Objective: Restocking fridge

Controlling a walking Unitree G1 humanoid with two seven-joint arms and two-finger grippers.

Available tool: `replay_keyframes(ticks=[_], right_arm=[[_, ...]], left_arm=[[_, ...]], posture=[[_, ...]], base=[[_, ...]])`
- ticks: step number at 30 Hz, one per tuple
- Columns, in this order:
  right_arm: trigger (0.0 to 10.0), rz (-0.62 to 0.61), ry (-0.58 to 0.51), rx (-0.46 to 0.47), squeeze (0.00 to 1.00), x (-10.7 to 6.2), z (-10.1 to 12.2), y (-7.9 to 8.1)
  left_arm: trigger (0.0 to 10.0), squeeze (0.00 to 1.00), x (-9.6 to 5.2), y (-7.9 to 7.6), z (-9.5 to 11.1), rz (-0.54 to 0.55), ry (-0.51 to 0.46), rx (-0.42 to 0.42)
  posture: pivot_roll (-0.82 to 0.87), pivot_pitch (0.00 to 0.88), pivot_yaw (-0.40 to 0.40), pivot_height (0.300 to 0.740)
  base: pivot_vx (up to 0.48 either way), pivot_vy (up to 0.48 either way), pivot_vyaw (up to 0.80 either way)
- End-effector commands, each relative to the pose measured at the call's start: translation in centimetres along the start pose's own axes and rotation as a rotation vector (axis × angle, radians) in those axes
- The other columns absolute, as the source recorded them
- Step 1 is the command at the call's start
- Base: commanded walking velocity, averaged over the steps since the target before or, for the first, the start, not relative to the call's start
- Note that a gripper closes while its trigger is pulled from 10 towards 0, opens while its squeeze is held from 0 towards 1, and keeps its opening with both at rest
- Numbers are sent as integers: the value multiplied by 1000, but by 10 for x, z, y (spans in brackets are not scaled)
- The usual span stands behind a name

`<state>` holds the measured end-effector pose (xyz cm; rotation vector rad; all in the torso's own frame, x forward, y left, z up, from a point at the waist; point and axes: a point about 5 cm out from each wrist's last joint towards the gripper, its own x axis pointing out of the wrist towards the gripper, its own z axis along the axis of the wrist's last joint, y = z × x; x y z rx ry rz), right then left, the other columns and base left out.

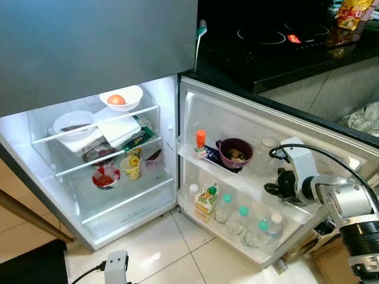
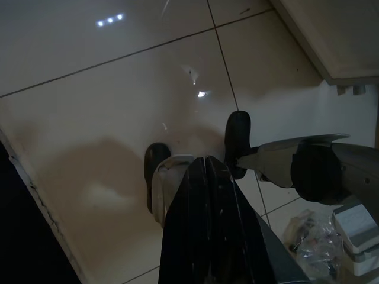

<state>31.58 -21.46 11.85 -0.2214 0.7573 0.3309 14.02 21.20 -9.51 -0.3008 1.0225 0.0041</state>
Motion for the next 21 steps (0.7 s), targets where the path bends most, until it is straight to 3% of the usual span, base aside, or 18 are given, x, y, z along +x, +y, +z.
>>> replay_keyframes(ticks=[1,7,8,10,21], right_arm=[[10000,-31,17,27,0,3,-3,-5],[10000,-32,12,37,0,5,-3,-6],[549,-33,23,27,0,6,-5,-6],[0,-37,34,16,0,6,-7,-7],[0,-61,47,-11,0,3,-9,-13]], left_arm=[[10000,0,-3,3,-9,7,28,7],[10000,0,-2,0,-14,2,32,4],[10000,0,-2,-1,-15,0,33,4],[10000,0,-2,-2,-15,-1,34,5],[10000,0,-2,-2,-16,-3,36,7]], posture=[[-82,0,-52,740],[-80,0,-54,740],[-79,0,-55,740],[-79,0,-55,740],[-82,0,-54,740]], base=[[0,0,0],[0,0,0],[0,0,0],[0,0,0],[0,0,0]])
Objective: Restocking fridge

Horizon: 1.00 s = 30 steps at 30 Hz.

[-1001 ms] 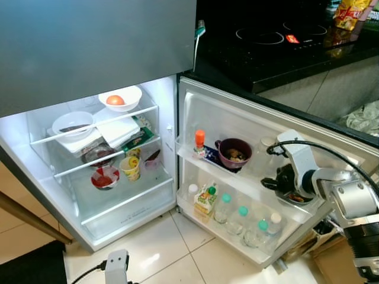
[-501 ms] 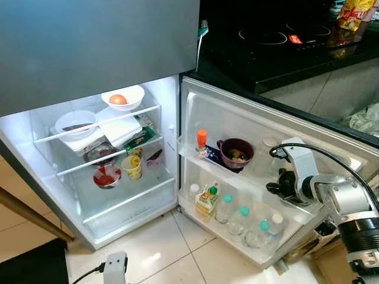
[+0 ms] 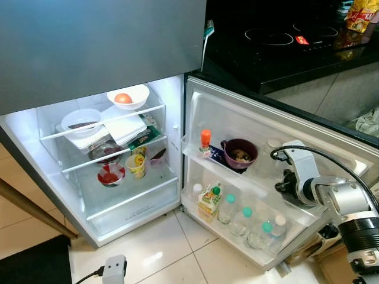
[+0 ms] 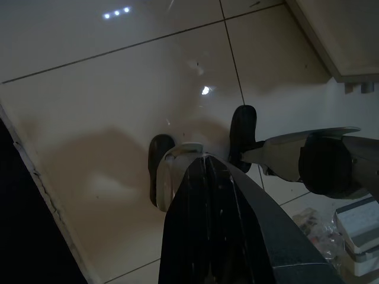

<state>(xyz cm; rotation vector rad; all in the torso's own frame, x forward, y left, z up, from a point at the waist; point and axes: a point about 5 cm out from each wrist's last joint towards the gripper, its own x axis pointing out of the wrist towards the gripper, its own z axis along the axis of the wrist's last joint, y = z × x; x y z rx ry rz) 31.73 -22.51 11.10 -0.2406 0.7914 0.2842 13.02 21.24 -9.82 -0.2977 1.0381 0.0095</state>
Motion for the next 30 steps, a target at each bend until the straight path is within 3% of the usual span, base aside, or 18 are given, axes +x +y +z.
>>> replay_keyframes(ticks=[1,8,12,14,19,22,27,30], right_arm=[[0,-33,15,-38,0,-2,-2,-7],[0,-79,47,-138,0,-8,-4,-17],[0,-86,45,-241,0,-23,0,-26],[0,-86,45,-241,0,-23,0,-26],[0,-62,-9,-301,0,-47,11,-34],[0,-56,-22,-311,0,-51,13,-34],[0,63,-131,-385,0,-70,26,-21],[0,218,-201,-492,0,-83,28,1]], left_arm=[[10000,0,1,-5,-6,-11,20,8],[10000,0,1,-5,-4,-12,16,10],[10000,0,2,-5,-3,-14,15,14],[10000,0,2,-5,-3,-14,15,14],[10000,0,2,-6,-1,-16,14,20],[10000,0,2,-6,-1,-16,14,21],[10000,0,2,-6,1,-16,13,25],[10000,0,3,-5,4,-14,10,26]], posture=[[-82,0,-54,740],[-84,0,-54,740],[-87,0,-52,740],[-87,0,-52,740],[-90,0,-51,740],[-90,0,-51,740],[-95,0,-48,740],[-99,0,-45,740]], base=[[0,0,0],[0,0,0],[0,0,0],[0,0,0],[0,0,0],[0,0,0],[0,0,0],[0,0,0]])
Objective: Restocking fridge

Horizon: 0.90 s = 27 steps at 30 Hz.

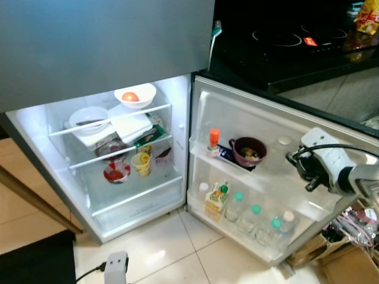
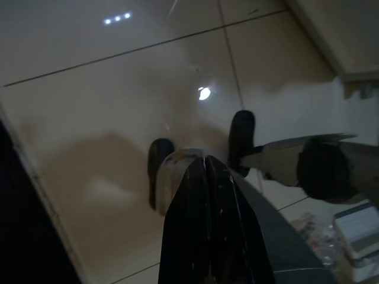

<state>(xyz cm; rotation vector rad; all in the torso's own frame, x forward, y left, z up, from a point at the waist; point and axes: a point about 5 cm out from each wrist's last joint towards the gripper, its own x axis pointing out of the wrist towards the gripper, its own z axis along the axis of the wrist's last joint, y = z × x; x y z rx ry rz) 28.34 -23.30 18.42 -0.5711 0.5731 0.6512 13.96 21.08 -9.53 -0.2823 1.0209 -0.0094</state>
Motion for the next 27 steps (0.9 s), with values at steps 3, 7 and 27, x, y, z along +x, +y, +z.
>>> replay_keyframes(ticks=[3,7,27], right_arm=[[0,126,-106,-108,0,-5,13,20],[0,226,-274,-273,0,-2,28,50],[10000,276,-172,-382,0,80,2,90]], left_arm=[[10000,0,0,-1,-3,-2,21,1],[10000,0,0,1,0,3,16,-2],[10000,0,1,4,12,62,-52,47]], posture=[[-98,0,-45,740],[-97,0,-46,740],[-64,0,-56,740]], base=[[0,0,0],[0,0,0],[0,0,198]])
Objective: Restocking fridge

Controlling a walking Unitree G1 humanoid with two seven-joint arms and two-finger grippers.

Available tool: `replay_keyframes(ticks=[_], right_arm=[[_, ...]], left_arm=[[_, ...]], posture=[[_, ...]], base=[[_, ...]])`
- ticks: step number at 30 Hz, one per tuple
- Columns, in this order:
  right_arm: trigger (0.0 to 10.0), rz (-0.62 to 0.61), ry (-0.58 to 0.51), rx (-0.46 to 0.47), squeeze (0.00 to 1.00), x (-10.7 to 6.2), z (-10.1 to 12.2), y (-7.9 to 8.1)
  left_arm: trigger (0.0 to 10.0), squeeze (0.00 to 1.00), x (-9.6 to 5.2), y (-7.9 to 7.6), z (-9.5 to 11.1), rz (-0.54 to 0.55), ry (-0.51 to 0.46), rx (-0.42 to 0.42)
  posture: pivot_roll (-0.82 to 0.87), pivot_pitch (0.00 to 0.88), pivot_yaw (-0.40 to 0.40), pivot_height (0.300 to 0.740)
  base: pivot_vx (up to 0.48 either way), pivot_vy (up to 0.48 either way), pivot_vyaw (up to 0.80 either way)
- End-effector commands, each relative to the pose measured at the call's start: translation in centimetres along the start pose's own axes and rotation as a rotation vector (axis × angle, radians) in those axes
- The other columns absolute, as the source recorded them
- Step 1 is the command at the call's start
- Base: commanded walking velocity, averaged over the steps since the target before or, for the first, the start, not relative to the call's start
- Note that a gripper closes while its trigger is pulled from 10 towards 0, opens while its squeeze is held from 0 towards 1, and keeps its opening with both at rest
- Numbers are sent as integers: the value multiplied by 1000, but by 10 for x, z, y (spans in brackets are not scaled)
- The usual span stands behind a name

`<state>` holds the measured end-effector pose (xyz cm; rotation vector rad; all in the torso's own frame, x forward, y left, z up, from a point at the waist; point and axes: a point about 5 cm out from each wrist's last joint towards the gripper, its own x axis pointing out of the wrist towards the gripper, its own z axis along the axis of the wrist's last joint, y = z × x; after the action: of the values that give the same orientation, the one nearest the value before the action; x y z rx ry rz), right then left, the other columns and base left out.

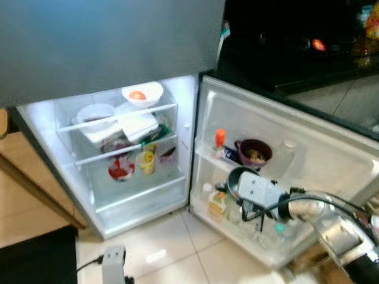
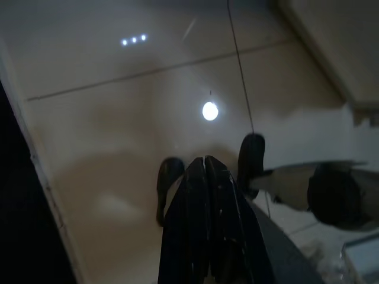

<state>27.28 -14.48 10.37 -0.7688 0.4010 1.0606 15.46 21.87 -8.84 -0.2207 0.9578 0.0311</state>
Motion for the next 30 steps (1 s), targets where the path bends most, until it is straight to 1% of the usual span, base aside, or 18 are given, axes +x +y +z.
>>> replay_keyframes(ticks=[1,4,7,10,17,30], right_arm=[[10000,-14,-28,-31,0,2,7,-3],[10000,-34,-45,-34,0,5,8,-7],[10000,-34,-43,-37,0,6,7,-7],[10000,-24,-23,-51,0,9,3,-6],[10000,-44,-47,-53,0,14,8,-7],[10000,-52,-58,-48,0,27,8,-3]], left_arm=[[10000,0,-1,-1,-6,5,17,14],[10000,0,0,-2,-6,6,14,13],[10000,0,0,-3,-6,7,13,13],[10000,0,1,-3,-3,11,8,16],[10000,0,2,-4,1,10,1,32],[10000,0,1,1,4,9,0,31]], posture=[[-63,0,-55,740],[-64,0,-54,740],[-64,0,-54,740],[-61,0,-51,740],[-55,0,-44,740],[-44,0,-34,740]], base=[[0,0,794],[0,0,794],[0,0,794],[0,0,794],[0,0,795],[0,0,794]])
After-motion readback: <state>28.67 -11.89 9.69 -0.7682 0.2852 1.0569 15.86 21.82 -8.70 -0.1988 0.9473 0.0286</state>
